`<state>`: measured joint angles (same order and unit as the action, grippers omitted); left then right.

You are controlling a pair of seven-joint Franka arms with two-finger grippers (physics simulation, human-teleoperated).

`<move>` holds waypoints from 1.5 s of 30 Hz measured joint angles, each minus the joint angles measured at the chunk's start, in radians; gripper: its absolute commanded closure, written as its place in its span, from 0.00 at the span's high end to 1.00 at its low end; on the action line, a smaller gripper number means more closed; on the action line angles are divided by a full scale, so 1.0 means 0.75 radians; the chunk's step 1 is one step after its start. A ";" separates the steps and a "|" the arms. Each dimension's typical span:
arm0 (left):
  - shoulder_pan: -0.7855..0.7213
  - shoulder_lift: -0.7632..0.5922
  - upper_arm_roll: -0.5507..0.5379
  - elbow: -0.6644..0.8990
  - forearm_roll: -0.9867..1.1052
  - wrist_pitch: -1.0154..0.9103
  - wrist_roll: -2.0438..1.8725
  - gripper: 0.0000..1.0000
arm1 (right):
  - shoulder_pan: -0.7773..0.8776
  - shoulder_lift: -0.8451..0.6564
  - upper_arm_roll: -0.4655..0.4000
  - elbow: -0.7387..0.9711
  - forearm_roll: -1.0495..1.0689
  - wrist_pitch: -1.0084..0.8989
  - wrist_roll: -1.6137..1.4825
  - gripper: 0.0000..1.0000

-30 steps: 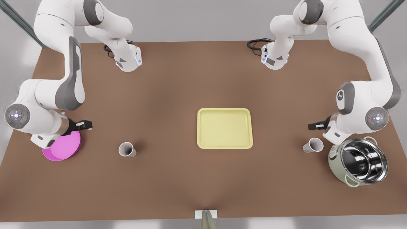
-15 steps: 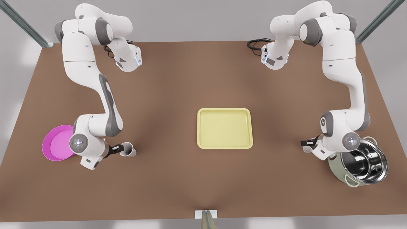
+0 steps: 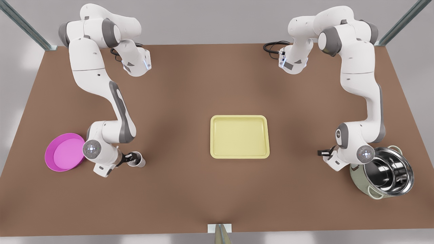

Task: Use both arms to respectively pick up the white IKEA cups from the middle-left and middle-right positions, then place the white IKEA cups onto the middle-middle tray, ensuring that the cups remain upright and do not tip over

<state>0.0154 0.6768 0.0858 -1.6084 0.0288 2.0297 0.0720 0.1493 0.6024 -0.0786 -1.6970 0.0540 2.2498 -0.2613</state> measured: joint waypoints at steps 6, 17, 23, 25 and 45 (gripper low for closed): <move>0.002 -0.011 -0.001 0.004 0.017 0.011 -0.005 0.21 | -0.001 0.010 0.000 -0.014 0.006 0.046 -0.002 0.67; -0.562 -0.056 -0.172 0.259 0.016 -0.131 -0.245 0.21 | 0.053 0.014 -0.001 0.034 0.012 0.063 -0.017 0.21; -0.606 -0.020 -0.246 0.207 0.069 -0.153 -0.491 0.21 | 0.281 -0.074 0.117 0.078 0.022 0.039 -0.021 0.21; -0.603 -0.090 -0.289 0.059 0.088 -0.124 -0.566 0.21 | 0.337 -0.056 0.167 0.107 0.063 0.035 -0.021 0.21; -0.588 -0.065 -0.368 -0.029 0.087 -0.020 -1.012 1.00 | 0.702 0.192 0.208 0.286 0.169 0.124 0.030 0.21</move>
<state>-0.4259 0.6283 -0.1901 -1.6301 0.0943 2.0146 -0.6870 0.6756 0.7467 0.0773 -1.4823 0.1807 2.3429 -0.2392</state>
